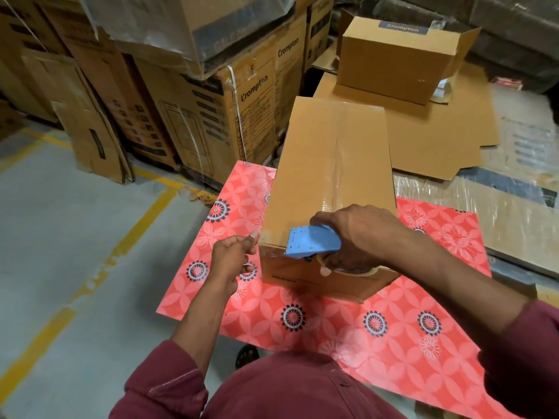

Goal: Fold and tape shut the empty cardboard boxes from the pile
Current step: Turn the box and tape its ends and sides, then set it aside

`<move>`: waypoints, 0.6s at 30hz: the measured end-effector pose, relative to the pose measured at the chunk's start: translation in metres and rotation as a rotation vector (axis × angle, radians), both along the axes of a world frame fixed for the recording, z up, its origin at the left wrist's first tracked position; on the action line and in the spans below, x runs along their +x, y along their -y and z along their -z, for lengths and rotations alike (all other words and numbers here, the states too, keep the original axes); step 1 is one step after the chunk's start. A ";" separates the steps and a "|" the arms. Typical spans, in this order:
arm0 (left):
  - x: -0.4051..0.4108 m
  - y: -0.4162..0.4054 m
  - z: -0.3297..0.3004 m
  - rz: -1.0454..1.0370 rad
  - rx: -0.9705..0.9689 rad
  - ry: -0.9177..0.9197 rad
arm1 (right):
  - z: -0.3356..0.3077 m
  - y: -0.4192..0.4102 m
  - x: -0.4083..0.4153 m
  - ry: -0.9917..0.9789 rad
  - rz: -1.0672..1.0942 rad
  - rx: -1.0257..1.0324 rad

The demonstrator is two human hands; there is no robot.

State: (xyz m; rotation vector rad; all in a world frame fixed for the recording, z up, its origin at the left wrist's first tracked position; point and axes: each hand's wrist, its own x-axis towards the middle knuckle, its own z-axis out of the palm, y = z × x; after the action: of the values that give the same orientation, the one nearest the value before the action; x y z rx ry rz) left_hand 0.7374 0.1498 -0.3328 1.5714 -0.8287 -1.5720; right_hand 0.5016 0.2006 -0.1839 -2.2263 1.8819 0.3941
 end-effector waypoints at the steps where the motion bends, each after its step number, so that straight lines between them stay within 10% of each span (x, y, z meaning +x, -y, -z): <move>1: 0.000 -0.001 0.001 0.002 0.017 -0.021 | -0.001 0.001 0.002 -0.002 -0.005 0.008; 10: 0.018 0.011 -0.008 -0.033 -0.138 0.104 | -0.008 0.006 0.001 0.066 0.035 0.068; 18: -0.003 -0.001 0.016 0.006 0.104 -0.025 | -0.005 0.012 0.017 -0.027 -0.004 0.073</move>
State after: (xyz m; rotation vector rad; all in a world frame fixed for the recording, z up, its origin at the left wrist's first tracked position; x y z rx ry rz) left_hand 0.7344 0.1506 -0.3488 1.6203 -0.7497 -1.6590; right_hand 0.5187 0.1888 -0.1788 -2.1885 1.8457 0.4878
